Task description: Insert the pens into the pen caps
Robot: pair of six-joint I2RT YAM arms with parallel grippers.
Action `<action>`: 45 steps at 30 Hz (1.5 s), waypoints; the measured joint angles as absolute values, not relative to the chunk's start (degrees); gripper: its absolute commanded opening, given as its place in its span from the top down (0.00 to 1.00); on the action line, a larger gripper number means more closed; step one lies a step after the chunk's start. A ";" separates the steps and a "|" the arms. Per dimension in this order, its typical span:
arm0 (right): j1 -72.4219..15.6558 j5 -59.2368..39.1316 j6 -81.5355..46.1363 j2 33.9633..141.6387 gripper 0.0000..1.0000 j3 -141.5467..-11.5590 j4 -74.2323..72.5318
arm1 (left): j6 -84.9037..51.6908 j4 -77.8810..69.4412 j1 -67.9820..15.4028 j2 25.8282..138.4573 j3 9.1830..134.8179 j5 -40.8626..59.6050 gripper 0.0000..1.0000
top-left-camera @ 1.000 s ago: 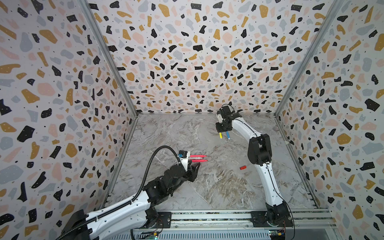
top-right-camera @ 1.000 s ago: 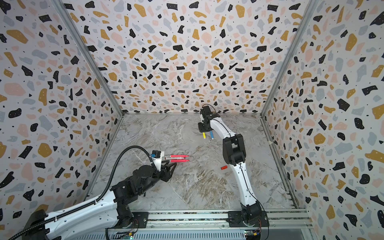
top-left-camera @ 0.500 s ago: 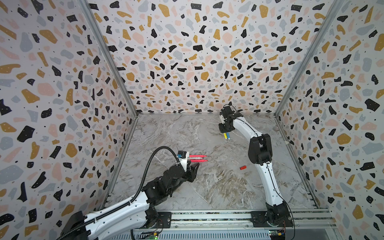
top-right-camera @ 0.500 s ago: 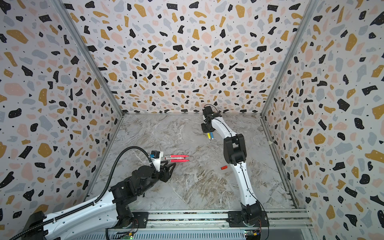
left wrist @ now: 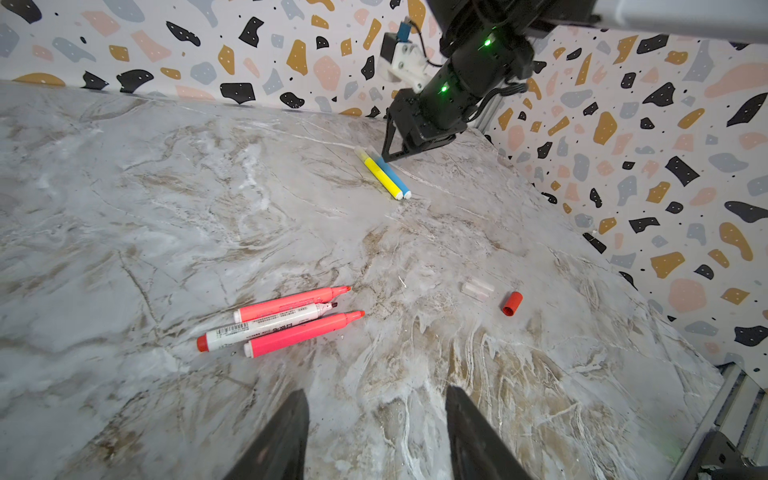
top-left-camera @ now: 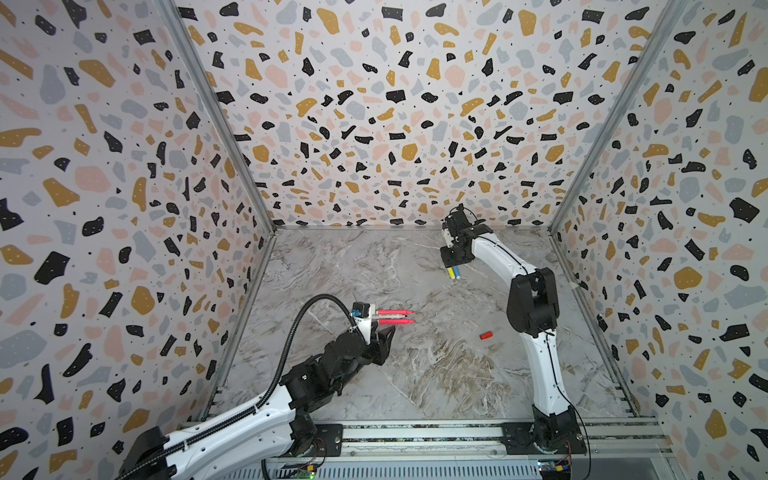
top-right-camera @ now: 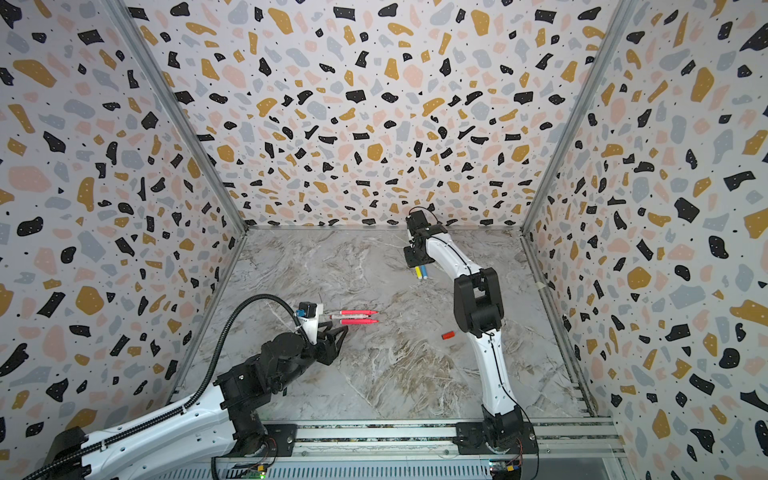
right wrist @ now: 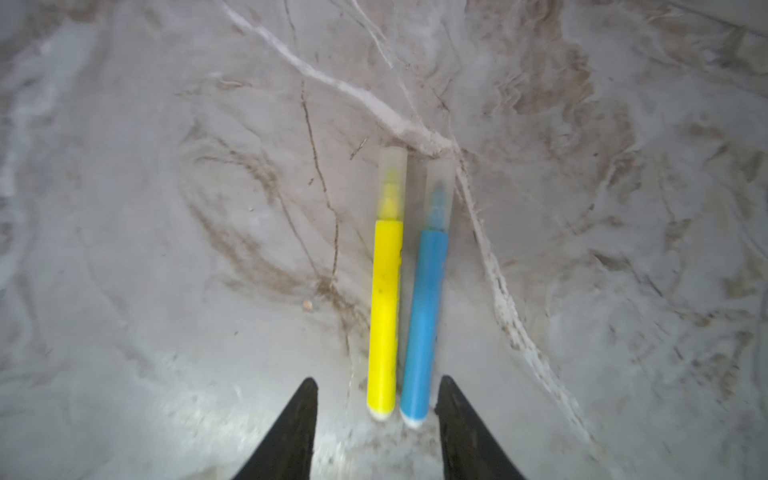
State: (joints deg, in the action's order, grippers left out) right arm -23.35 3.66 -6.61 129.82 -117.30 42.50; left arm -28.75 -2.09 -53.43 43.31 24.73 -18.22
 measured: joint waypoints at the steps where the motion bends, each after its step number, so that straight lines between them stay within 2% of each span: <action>1: -23.68 3.42 -6.61 127.07 0.52 -114.74 41.21 | -28.73 -1.89 -53.43 43.40 24.73 -18.55 0.46; 5: -24.47 0.10 -6.66 115.35 0.51 -103.09 35.14 | -28.67 -1.19 -52.84 46.00 25.36 -18.87 0.46; 10: -24.80 -7.38 -7.27 100.22 0.44 -85.34 26.20 | -27.81 0.01 -50.33 54.61 28.88 -16.62 0.46; 16: -24.38 -13.72 -7.92 88.01 0.35 -69.38 19.44 | -25.30 1.72 -46.54 67.13 36.58 -11.73 0.46; 22: -23.00 -18.33 -8.49 79.55 0.34 -59.83 15.68 | -22.39 3.07 -42.63 78.13 43.00 -7.46 0.47; 30: -21.15 -21.47 -9.56 74.81 0.35 -52.23 12.10 | -20.10 3.77 -39.79 85.76 45.25 -4.43 0.48; 45: -20.84 -25.12 -11.03 74.37 0.35 -48.60 8.71 | -17.82 1.06 -37.01 89.73 45.28 1.06 0.48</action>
